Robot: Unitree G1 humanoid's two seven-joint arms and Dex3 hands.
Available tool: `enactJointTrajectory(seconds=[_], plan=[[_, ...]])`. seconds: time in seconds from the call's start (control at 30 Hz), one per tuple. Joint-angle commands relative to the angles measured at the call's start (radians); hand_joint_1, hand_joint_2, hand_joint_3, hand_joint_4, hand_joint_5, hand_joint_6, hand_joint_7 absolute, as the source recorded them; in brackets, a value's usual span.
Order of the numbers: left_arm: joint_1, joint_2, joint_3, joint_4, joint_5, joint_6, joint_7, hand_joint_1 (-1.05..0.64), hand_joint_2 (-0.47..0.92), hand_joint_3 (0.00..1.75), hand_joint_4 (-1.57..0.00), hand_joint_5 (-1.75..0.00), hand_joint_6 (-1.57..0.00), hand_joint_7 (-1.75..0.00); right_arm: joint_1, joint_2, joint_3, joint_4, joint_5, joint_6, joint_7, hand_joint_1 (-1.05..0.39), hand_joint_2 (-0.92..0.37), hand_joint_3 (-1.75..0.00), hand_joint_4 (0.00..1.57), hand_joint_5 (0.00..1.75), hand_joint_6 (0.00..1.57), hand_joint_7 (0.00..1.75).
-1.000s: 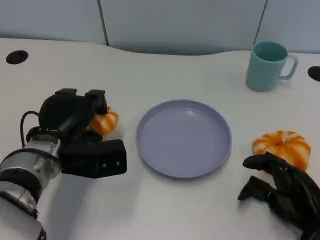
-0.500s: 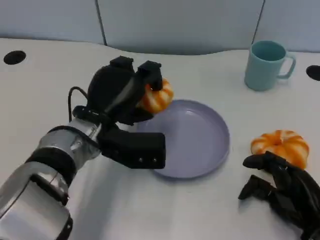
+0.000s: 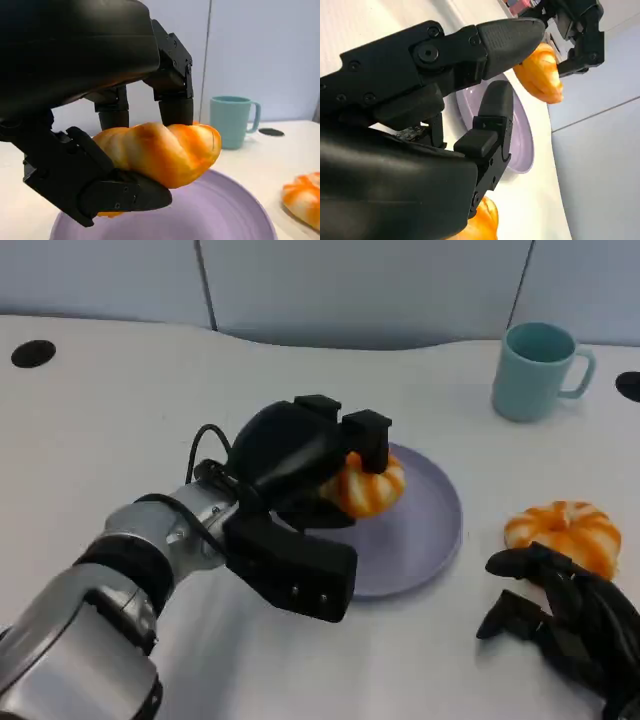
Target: Grasp the bread from the table and place it into the plate.
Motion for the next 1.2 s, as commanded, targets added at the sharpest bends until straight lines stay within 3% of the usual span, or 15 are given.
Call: enactJointTrajectory(seconds=[0.03,0.1,0.13,0.2,0.47,0.5,0.53,0.57,0.6,0.67,0.8,0.83,0.97,1.2], plan=[[-0.03,-0.009,0.008,0.007,-0.013,-0.01,-0.078,-0.23,0.59,1.1,-0.93,-1.75,-0.77,-1.73,0.018,-0.006,0.0,0.005,-0.006,0.016,-0.009,-0.47,-0.92,-0.16,0.64,1.43,0.67,1.0],[-0.026,-0.017,0.013,0.009,-0.017,-0.006,-0.099,-0.23,0.6,1.05,-0.93,-1.75,-0.75,-1.74,0.018,-0.003,-0.002,0.004,-0.003,0.017,-0.011,-0.47,-0.92,-0.16,0.64,1.43,0.68,1.01],[-0.025,-0.021,0.016,0.011,-0.02,-0.003,-0.111,-0.24,0.64,0.91,-0.93,-1.75,-0.73,-1.74,0.018,-0.002,-0.001,0.003,-0.003,0.015,-0.011,-0.47,-0.92,-0.16,0.65,1.43,0.68,1.01],[-0.024,-0.025,0.022,0.012,-0.024,0.0,-0.131,-0.25,0.69,0.82,-0.92,-1.75,-0.7,-1.74,0.019,-0.001,-0.001,0.002,-0.004,0.012,-0.011,-0.48,-0.92,-0.16,0.65,1.44,0.68,1.01],[-0.019,-0.035,0.052,0.018,-0.054,0.016,-0.205,-0.2,0.66,0.95,-0.84,-1.75,-0.7,-1.69,0.021,-0.002,0.001,0.0,-0.007,0.005,-0.008,-0.48,-0.92,-0.17,0.64,1.45,0.68,1.02],[-0.021,-0.037,0.059,0.02,-0.066,0.029,-0.242,-0.23,0.68,0.75,-0.68,-1.38,-0.63,-1.19,0.021,-0.002,0.0,0.0,-0.005,0.006,-0.006,-0.48,-0.92,-0.18,0.64,1.45,0.67,1.02],[-0.022,-0.039,0.066,0.02,-0.075,0.039,-0.269,-0.3,0.79,0.42,-0.59,-0.95,-0.64,-0.62,0.022,-0.001,-0.001,-0.001,-0.003,0.007,-0.005,-0.48,-0.92,-0.18,0.64,1.45,0.67,1.02],[-0.021,-0.04,0.071,0.019,-0.08,0.045,-0.287,-0.32,0.85,0.26,-0.57,-0.77,-0.67,-0.38,0.022,-0.001,-0.002,-0.001,-0.001,0.008,-0.003,-0.47,-0.92,-0.18,0.64,1.46,0.67,1.02],[-0.023,-0.04,0.071,0.017,-0.079,0.058,-0.305,-0.33,0.89,0.18,-0.57,-0.67,-0.68,-0.25,0.023,0.0,-0.002,-0.003,-0.001,0.011,-0.007,-0.47,-0.92,-0.18,0.64,1.46,0.67,1.02],[-0.024,-0.04,0.07,0.013,-0.08,0.078,-0.334,-0.49,0.91,0.09,-0.37,-0.48,-0.5,-0.06,0.024,0.0,-0.002,-0.007,-0.002,0.017,-0.013,-0.47,-0.92,-0.18,0.64,1.46,0.68,1.03],[-0.026,-0.035,0.072,0.004,-0.081,0.093,-0.366,-0.53,0.92,0.07,-0.31,-0.43,-0.45,0.0,0.025,0.0,-0.004,-0.008,0.0,0.021,-0.013,-0.47,-0.92,-0.17,0.64,1.45,0.68,1.02],[-0.029,-0.032,0.072,0.002,-0.082,0.098,-0.383,-0.65,0.92,0.16,-0.19,-0.36,-0.35,0.0,0.024,0.0,-0.005,-0.008,0.001,0.023,-0.013,-0.47,-0.92,-0.16,0.65,1.44,0.68,1.01],[-0.033,-0.021,0.076,-0.006,-0.085,0.107,-0.418,-0.76,0.92,0.24,-0.07,-0.31,-0.25,0.0,0.02,-0.003,-0.006,-0.001,0.004,0.03,-0.009,-0.46,-0.92,-0.15,0.66,1.43,0.68,1.0],[-0.034,-0.008,0.078,-0.017,-0.084,0.104,-0.434,-0.79,0.92,0.25,-0.05,-0.31,-0.23,0.0,0.015,-0.003,-0.01,0.012,0.005,0.027,-0.004,-0.46,-0.92,-0.15,0.66,1.43,0.67,1.01]])
